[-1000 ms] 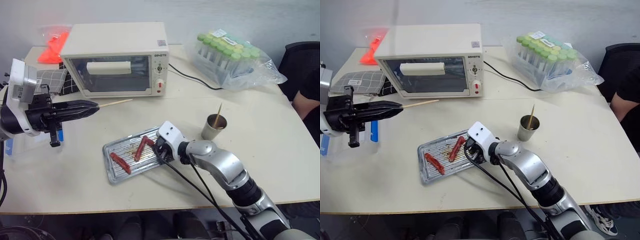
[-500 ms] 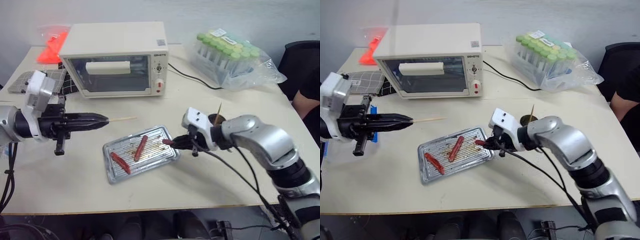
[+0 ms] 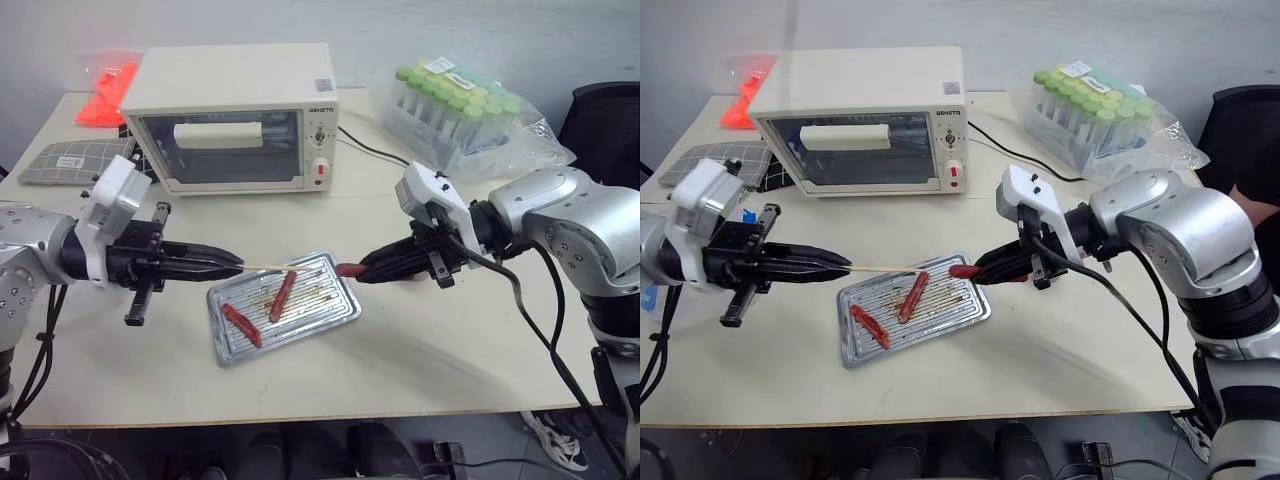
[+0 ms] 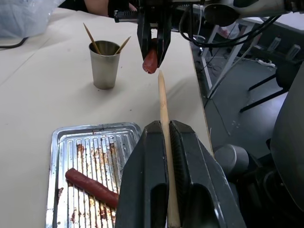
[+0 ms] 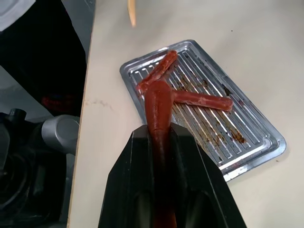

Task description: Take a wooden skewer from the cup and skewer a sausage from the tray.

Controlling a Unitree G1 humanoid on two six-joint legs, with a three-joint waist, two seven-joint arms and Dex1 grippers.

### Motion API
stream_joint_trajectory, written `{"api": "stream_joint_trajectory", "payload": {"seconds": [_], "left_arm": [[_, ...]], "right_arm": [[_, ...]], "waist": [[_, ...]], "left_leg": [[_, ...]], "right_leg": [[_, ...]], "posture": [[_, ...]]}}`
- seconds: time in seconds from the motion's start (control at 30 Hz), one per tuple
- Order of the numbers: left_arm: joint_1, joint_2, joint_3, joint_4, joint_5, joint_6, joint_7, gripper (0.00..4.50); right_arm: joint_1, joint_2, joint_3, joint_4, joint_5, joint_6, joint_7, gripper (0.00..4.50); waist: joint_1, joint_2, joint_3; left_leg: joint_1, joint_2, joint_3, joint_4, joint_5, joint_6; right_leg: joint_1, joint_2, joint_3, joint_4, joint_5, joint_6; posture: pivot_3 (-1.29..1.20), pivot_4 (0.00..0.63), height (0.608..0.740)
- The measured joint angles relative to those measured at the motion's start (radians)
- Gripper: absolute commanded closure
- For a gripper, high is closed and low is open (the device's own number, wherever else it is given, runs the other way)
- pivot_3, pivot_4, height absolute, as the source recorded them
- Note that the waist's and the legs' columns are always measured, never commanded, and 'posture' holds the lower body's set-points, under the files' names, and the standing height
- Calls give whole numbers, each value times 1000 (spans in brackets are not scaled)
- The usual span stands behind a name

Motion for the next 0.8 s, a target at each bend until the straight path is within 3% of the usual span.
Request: {"api": "stream_joint_trajectory", "payload": {"seconds": [0.5,0.8], "left_arm": [[-85,-59,-55,0,4,-1,18,4500],[-110,-32,-66,30,16,-2,-11,4500]], "right_arm": [[-72,37,-55,2,131,147,-79,4203],[-53,24,-55,-2,138,146,-83,4203]], "waist": [[1,0,0],[1,0,0]], "left_leg": [[0,0,0,1,0,0],[0,0,0,1,0,0]], "right_leg": [[0,0,0,0,0,0],[0,0,0,0,0,0]], "posture": [[0,150,740],[0,150,740]]}}
